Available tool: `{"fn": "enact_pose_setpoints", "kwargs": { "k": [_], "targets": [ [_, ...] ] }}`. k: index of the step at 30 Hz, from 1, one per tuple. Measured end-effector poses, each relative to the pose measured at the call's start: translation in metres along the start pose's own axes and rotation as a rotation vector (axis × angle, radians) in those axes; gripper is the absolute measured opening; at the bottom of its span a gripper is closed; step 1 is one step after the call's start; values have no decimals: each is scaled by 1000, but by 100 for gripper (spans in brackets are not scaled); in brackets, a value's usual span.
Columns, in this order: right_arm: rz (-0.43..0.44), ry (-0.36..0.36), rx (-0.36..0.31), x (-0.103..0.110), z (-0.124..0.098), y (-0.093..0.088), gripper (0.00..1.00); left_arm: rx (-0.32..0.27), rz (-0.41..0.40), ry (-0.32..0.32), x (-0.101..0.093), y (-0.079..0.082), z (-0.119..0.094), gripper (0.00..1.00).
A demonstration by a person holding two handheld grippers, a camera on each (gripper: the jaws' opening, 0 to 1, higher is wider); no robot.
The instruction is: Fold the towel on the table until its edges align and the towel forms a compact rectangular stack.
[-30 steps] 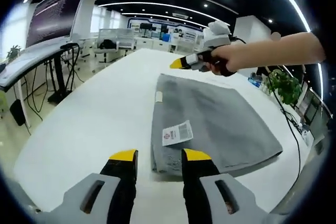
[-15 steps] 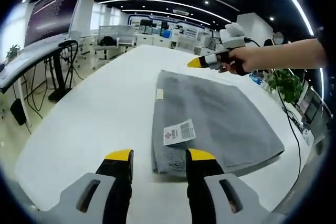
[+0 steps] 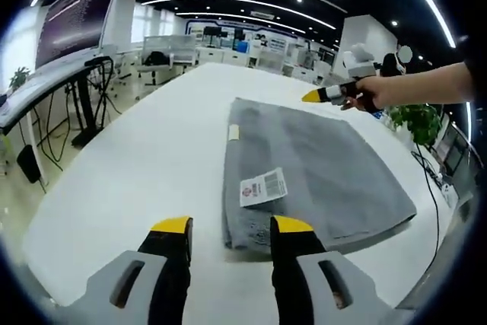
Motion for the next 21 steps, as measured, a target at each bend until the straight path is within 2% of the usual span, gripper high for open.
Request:
{"fn": "enact_pose_setpoints", "kwargs": {
  "k": [5,9,11,14,21],
  "targets": [
    [54,-37,-12,-20,-16,-10,38,-3,12,2,3,3,1,42],
    [55,-59,-10,-28,-31,-16,38,2,20,7,6,4,4,41],
    [67,-70,-9,-33,-36,-18,38,-3,18,31,7,5,3,38],
    [81,-81,-11,-38,-45,-24,36,-11,11,28,7,6,3,37],
    [113,-115,6,-52,-62,-41,35,17,38,1,0,4,3,37]
  ]
}}
Point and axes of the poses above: the point that each gripper's makers call its tool centre point, and the gripper's own axes: z roughly forward along the fingers, x roughly to its left, y roughly out of its top, the point moved 10 cm from there along -z, roughly backward along the fingers, and after that the axes turned 9 degrees about y, right-handed, at the moved point
